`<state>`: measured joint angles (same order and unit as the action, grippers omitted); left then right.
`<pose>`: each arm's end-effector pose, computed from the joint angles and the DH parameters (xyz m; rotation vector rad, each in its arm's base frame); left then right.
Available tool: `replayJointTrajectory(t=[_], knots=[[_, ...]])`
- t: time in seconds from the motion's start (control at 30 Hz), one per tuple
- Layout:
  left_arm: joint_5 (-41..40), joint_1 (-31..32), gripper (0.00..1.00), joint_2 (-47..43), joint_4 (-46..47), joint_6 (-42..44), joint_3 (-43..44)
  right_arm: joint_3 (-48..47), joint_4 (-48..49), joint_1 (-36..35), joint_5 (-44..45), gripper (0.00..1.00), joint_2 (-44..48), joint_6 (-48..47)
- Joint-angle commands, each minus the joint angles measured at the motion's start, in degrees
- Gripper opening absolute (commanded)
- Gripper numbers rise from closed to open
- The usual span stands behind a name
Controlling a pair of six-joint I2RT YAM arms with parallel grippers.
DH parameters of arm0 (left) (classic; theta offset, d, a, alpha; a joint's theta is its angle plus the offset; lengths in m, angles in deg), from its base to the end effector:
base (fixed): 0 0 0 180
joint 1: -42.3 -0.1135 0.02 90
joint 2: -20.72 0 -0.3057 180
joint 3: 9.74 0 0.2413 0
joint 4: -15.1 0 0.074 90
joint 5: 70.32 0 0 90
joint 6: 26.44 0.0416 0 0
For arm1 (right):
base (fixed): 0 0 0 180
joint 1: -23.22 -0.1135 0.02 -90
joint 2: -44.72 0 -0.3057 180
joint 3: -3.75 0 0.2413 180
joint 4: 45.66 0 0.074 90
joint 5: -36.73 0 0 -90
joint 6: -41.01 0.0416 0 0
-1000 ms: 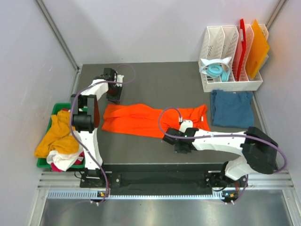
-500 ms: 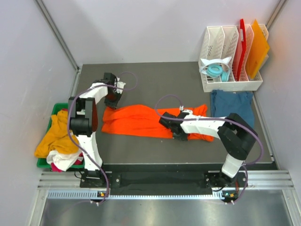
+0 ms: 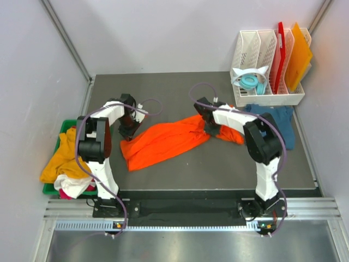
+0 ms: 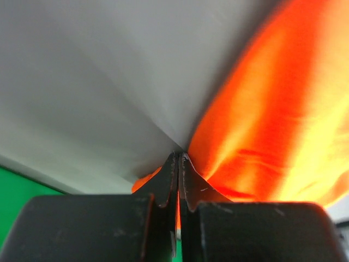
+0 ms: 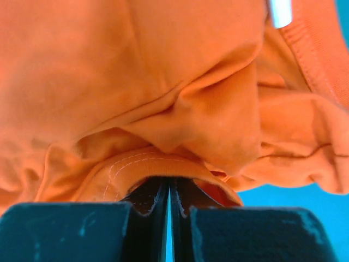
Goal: Fold and stack the t-shirts
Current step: Rotate the tshirt 90 degrees
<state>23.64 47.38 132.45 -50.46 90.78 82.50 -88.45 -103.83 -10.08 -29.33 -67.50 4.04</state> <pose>0.3689 -0.0357 0.2019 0.8507 2.9213 -0.0780 0.3313 0.1974 0.2042 0.5207 2.6490 -0.2264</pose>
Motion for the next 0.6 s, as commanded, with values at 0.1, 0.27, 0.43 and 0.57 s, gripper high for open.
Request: replayJointTrajectory(t=[0.1,0.27,0.43,0.57], knots=[[2.71,4.23,0.00,-7.12,-9.57,5.47,-3.92,-19.91,-1.93,4.56,-1.70,0.00,-14.77,-11.01],[4.55,7.83,0.00,-8.62,-13.87,6.61,-3.84,-36.15,-3.87,5.17,-9.52,0.00,-23.54,-17.07],[7.72,15.99,0.00,-9.77,-16.17,5.39,-2.96,-50.16,-1.42,5.17,-21.11,0.01,-29.36,-17.36],[8.51,21.98,0.00,-8.80,-16.17,3.89,-3.31,-52.54,2.54,4.56,-31.21,0.02,-30.68,-14.98]])
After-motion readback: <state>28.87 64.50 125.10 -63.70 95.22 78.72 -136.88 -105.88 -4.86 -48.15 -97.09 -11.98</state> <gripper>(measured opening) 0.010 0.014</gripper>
